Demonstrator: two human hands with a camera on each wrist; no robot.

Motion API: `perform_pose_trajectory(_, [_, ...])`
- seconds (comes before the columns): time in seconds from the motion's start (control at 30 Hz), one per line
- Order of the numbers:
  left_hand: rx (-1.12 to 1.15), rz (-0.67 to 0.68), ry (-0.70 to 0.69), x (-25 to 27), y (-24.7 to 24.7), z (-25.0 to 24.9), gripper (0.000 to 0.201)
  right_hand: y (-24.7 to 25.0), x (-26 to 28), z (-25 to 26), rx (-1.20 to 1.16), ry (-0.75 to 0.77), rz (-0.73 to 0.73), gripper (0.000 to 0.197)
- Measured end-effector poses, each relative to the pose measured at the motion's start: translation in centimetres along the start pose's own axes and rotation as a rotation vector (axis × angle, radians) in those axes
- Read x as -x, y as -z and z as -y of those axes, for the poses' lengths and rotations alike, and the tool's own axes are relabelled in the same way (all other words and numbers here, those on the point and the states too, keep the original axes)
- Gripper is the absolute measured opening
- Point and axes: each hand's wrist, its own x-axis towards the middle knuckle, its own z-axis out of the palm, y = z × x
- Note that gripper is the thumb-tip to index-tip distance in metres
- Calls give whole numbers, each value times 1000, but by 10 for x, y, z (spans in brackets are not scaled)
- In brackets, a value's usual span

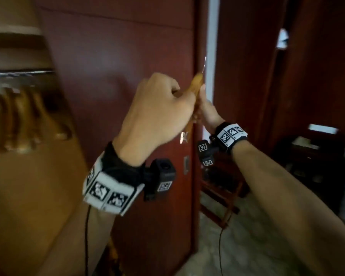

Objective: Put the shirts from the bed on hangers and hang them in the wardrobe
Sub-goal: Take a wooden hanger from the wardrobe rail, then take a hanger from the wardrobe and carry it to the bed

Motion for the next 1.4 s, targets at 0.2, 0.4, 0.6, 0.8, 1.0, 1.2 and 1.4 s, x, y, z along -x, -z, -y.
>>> perform_pose_trajectory(0.2, [577,384,-46,-49,-198,-1,26,212,65,-20,137,-180,-619,71])
perform_pose_trajectory(0.4, [589,736,-256,-59,-423,-14,25,424,140,-67,134,-231,-911,78])
perform_pose_trajectory(0.6, [381,1024,-296,-17,-671,-84,13,561,251,-101,693,-332,-1337,89])
perform_pose_trajectory(0.8, [448,1029,-430,59,-854,-171,37,637,404,-136,892,-576,-1326,53])
perform_pose_trajectory(1.0, [441,1062,-809,119,-960,-253,26,715,545,-206,796,-931,-878,36])
perform_pose_trajectory(1.2, [301,1049,-878,163,-1063,-334,25,815,603,-248,425,-1003,-693,19])
perform_pose_trajectory(1.4, [-2,1152,-352,217,-1181,-367,89,893,617,-282,395,-965,-888,32])
